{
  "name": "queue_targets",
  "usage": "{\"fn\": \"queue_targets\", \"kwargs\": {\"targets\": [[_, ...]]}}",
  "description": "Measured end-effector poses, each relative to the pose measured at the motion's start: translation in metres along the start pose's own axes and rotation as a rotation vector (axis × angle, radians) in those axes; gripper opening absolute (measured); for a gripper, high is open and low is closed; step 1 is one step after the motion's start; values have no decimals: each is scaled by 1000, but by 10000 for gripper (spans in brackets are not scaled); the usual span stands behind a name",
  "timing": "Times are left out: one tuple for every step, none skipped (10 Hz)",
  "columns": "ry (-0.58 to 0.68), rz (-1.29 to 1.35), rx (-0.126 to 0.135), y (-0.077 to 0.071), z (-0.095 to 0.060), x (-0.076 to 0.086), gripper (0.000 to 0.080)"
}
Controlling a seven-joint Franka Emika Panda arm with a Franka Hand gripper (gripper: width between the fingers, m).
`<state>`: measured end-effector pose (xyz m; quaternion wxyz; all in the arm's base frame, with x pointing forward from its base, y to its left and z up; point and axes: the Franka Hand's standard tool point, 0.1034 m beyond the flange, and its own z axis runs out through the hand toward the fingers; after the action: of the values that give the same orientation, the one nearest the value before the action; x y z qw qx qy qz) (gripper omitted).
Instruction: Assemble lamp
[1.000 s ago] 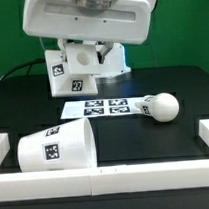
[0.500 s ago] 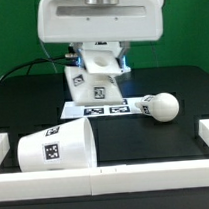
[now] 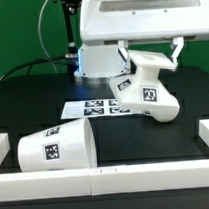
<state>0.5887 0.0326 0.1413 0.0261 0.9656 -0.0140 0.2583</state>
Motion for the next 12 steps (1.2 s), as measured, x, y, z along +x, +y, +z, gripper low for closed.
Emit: {"fn": "queue_targets", "kwargs": {"targets": [[-7, -3, -3, 0, 3, -7, 431], [-5, -3, -2, 0, 2, -5, 431], [-8, -4, -4, 0, 4, -7, 431], [0, 2, -12, 6, 10, -11, 431], [-6, 13, -1, 3, 21, -14, 431], [-6, 26, 22, -9, 32, -10, 431], [-7, 49, 43, -24, 44, -7, 431], [-7, 72, 58, -39, 56, -5, 431], [-13, 112, 70, -52, 65, 0, 431], [-21, 121, 77, -63, 70, 2, 431], [-20, 100, 73, -59, 70, 1, 431], [-22, 102, 72, -58, 70, 0, 431]]}}
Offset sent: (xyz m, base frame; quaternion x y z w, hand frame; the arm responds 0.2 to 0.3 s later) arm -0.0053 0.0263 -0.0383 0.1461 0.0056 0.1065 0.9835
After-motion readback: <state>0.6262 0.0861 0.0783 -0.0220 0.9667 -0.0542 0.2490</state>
